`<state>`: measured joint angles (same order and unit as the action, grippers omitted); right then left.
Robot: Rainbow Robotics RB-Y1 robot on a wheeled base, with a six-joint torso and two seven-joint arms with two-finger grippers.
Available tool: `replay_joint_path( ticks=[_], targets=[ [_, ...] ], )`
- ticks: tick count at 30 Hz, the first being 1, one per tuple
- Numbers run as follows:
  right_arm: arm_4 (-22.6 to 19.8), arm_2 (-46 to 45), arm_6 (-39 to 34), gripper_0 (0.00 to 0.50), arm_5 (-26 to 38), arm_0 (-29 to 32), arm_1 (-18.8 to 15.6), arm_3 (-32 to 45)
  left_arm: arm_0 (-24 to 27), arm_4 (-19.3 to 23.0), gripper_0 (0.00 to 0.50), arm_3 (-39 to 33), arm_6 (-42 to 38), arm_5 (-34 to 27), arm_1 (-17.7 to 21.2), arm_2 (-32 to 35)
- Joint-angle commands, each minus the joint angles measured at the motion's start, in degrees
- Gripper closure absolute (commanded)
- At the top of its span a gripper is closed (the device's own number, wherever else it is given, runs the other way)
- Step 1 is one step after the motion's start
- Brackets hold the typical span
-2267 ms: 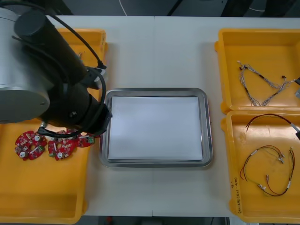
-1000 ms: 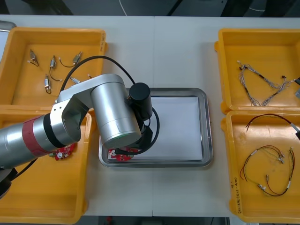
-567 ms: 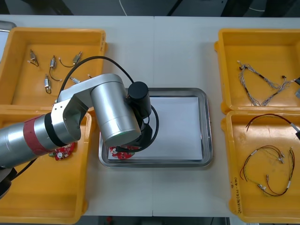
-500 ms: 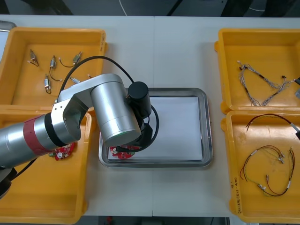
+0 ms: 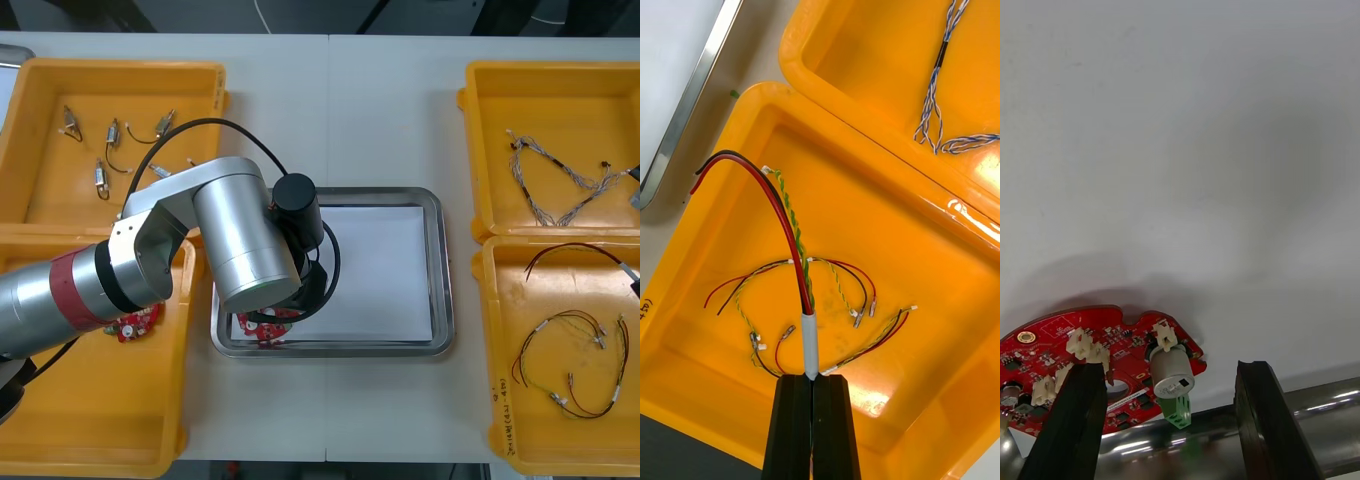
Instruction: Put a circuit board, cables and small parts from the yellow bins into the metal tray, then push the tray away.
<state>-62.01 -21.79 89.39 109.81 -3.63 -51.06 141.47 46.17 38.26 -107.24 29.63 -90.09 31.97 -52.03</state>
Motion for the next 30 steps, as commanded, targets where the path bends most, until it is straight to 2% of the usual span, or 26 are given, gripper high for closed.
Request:
replay_joint_path(
  ticks=[1, 8, 17, 25, 30],
  targets=[
    [0.2, -0.3, 0.7, 0.500, 0.2, -1.0, -1.4, 1.5, 1.9, 0.5, 0.000, -3.5, -3.3, -2.9, -1.0, 4.0],
    [-0.3, -0.3, 0.8, 0.500, 0.2, -1.2, -1.4, 1.4, 1.9, 1.5, 0.000, -8.9, -3.7, -9.8, 0.6, 10.6],
    [-1.7, 1.9, 1.2, 0.500, 0.2, -4.0, -1.4, 1.4, 1.9, 6.4, 0.000, -13.1, -2.2, -19.9, 3.6, 23.0],
    [-1.5, 8.0, 0.9, 0.500, 0.2, -9.6, -1.4, 1.4, 1.9, 8.7, 0.000, -13.3, -0.2, -19.9, 7.9, 31.3],
    [-1.4, 12.9, 1.0, 0.500, 0.2, -14.1, -1.4, 1.4, 1.9, 9.2, 0.000, -9.5, 2.8, -19.9, 10.5, 35.4]
  ],
)
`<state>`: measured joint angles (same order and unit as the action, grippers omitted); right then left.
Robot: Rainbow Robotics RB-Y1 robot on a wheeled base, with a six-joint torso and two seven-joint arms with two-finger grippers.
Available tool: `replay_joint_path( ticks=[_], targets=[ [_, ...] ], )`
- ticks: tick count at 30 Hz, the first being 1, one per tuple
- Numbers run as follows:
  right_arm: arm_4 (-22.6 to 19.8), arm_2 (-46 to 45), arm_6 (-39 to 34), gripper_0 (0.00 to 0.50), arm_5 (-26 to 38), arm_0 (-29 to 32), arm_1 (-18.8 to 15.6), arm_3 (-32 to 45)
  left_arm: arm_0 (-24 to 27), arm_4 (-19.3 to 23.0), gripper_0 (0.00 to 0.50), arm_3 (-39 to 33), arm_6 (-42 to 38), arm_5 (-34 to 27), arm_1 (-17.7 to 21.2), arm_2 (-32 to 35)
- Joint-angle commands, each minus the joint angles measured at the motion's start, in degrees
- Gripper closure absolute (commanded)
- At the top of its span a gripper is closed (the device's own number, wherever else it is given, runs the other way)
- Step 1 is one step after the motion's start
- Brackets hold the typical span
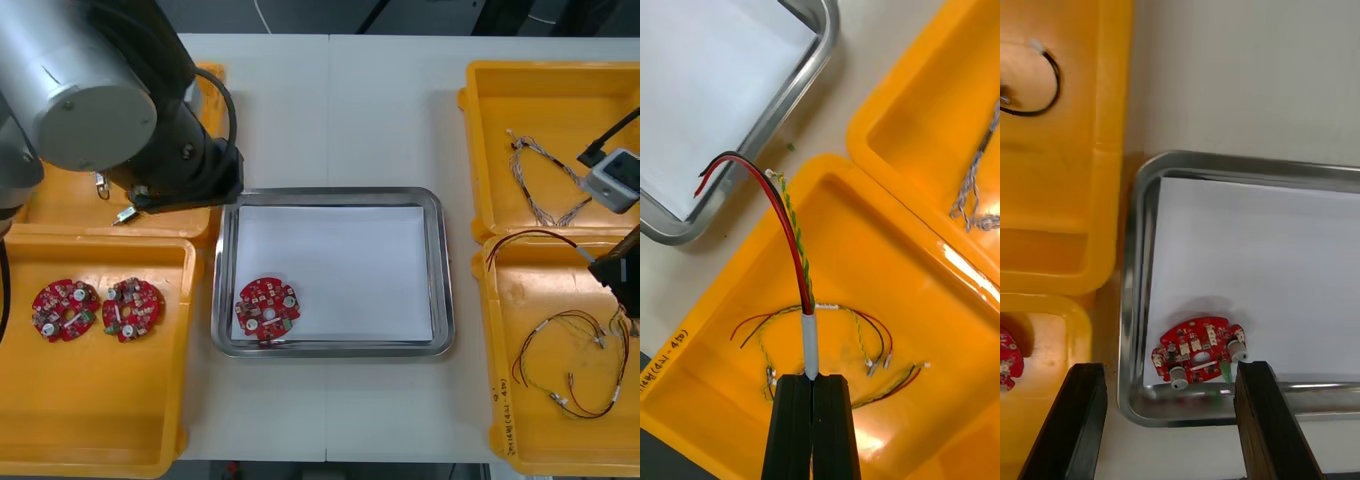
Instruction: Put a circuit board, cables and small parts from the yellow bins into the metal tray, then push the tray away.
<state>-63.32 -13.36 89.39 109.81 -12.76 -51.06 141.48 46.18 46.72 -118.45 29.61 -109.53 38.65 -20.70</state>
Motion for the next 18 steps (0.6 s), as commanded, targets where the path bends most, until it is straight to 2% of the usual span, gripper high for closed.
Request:
replay_joint_path(
  ticks=[1, 10, 18],
  targets=[
    [0.0, 6.0, 1.0, 0.500, 0.2, -6.3, -1.4, 1.4, 1.9, 0.2, 0.000, 2.6, 3.7, -0.5, 4.3, 5.0],
    [2.8, 19.3, 0.9, 0.500, 0.2, -16.2, -0.9, 1.4, 1.9, -4.4, 0.000, 11.5, 11.8, -0.5, 8.2, 12.3],
    [8.8, 28.4, 1.7, 0.500, 0.2, -21.7, 6.1, 1.2, 1.9, -7.2, 0.000, 19.0, 19.4, -0.5, 9.4, 18.4]
  ],
)
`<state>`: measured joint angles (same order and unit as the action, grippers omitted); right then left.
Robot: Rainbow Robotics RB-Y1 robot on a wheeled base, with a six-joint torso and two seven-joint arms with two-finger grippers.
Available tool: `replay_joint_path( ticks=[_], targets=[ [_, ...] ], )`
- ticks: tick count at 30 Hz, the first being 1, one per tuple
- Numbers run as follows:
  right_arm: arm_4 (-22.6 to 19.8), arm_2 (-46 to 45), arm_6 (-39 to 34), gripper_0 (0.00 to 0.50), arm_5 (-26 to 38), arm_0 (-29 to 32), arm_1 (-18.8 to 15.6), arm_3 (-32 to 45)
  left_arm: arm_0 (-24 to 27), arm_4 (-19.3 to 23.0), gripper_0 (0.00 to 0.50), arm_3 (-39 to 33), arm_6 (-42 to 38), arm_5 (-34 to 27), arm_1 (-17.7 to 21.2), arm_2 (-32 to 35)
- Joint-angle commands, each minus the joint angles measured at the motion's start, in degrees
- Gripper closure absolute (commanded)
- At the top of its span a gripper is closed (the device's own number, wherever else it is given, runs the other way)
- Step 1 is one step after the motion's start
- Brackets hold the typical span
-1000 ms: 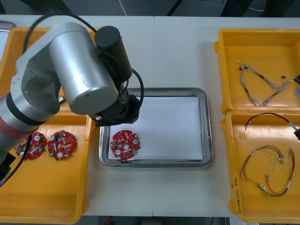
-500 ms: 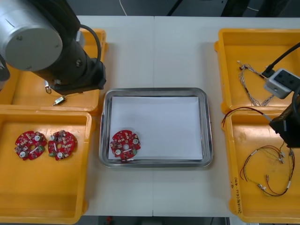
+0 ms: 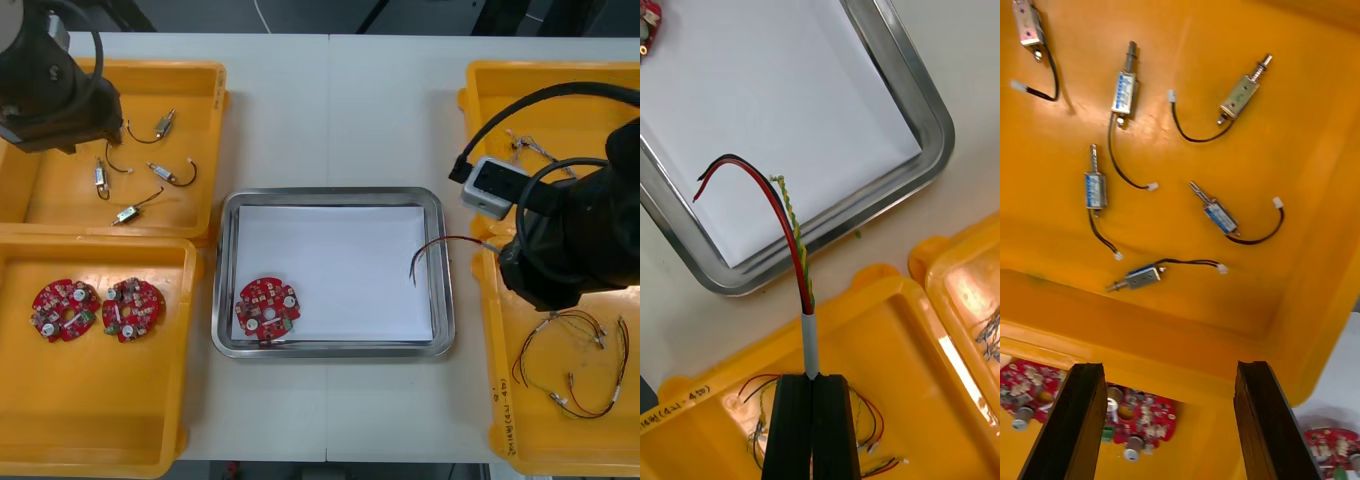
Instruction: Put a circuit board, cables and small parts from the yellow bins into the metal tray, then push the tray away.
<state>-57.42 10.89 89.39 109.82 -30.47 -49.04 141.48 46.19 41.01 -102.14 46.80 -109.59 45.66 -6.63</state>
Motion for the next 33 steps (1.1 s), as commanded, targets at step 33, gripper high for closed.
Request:
replay_joint_path(
  ticks=[33],
  targets=[
    [18.5, 22.7, 20.7, 0.500, -0.7, -8.4, 16.5, -11.8, 2.1, -14.6, 0.000, 25.3, 14.5, 33.8, -0.1, -0.7]
  ],
)
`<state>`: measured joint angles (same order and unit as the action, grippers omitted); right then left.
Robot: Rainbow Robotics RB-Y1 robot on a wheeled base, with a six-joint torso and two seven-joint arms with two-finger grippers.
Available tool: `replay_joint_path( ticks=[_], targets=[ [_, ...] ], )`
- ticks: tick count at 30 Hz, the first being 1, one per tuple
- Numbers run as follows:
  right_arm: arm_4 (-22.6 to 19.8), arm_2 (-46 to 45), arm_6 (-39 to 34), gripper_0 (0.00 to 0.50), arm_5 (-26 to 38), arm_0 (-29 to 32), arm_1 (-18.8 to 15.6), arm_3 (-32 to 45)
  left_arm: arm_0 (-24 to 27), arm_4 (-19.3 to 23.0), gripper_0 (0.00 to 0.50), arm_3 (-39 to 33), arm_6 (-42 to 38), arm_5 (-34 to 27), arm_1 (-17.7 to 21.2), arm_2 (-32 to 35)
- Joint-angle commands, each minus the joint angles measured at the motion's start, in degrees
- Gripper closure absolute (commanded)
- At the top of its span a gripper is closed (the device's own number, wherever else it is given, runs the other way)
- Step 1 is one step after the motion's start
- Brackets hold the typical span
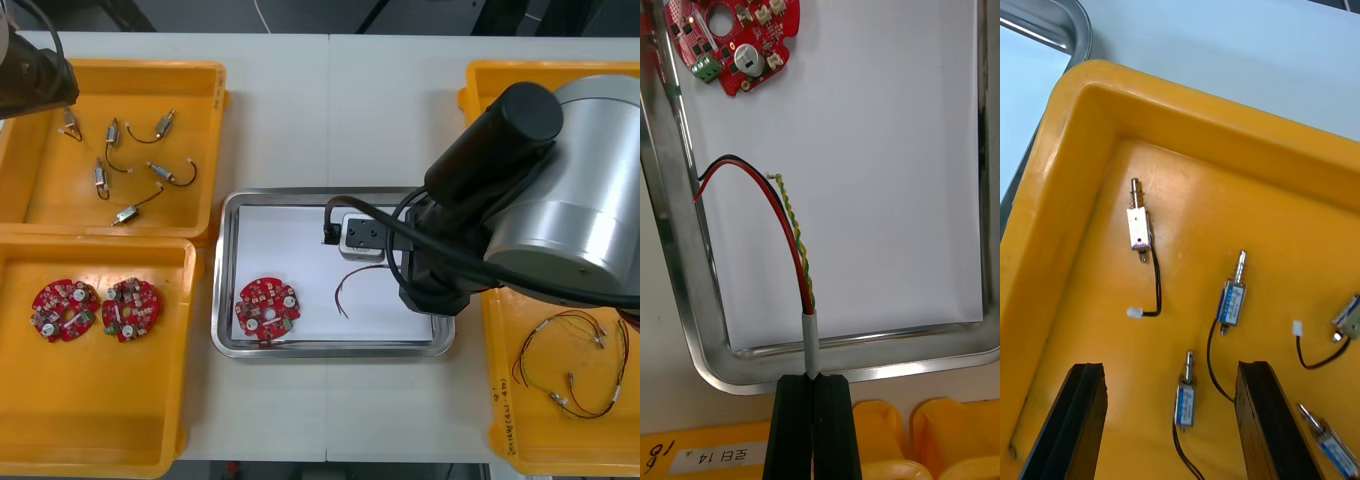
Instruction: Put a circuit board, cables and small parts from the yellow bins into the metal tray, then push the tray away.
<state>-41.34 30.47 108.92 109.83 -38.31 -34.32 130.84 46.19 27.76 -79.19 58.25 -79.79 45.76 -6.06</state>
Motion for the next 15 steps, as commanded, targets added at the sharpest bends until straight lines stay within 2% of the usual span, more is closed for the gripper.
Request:
replay_joint_path(
  ticks=[1, 8, 13, 15],
  targets=[
    [3.1, 3.6, 1.3, 0.500, -1.5, -0.3, 2.2, -1.8, 2.1, -2.0, 0.000, 3.3, 3.2, 5.1, -0.6, -1.3],
    [5.4, 4.6, 2.0, 0.500, -6.2, 1.7, 3.8, -5.7, 3.4, -3.1, 0.000, 10.4, 3.5, 12.3, -1.8, -3.2],
    [5.7, 5.0, 2.9, 0.500, -9.4, 3.0, 3.8, -7.7, 3.6, -3.0, 0.000, 14.2, 3.8, 17.6, -2.8, -3.5],
    [7.1, 6.3, 3.1, 0.500, -10.3, 3.2, 3.7, -8.3, 4.0, -3.0, 0.000, 15.6, 3.7, 19.0, -2.8, -4.7]
  ],
)
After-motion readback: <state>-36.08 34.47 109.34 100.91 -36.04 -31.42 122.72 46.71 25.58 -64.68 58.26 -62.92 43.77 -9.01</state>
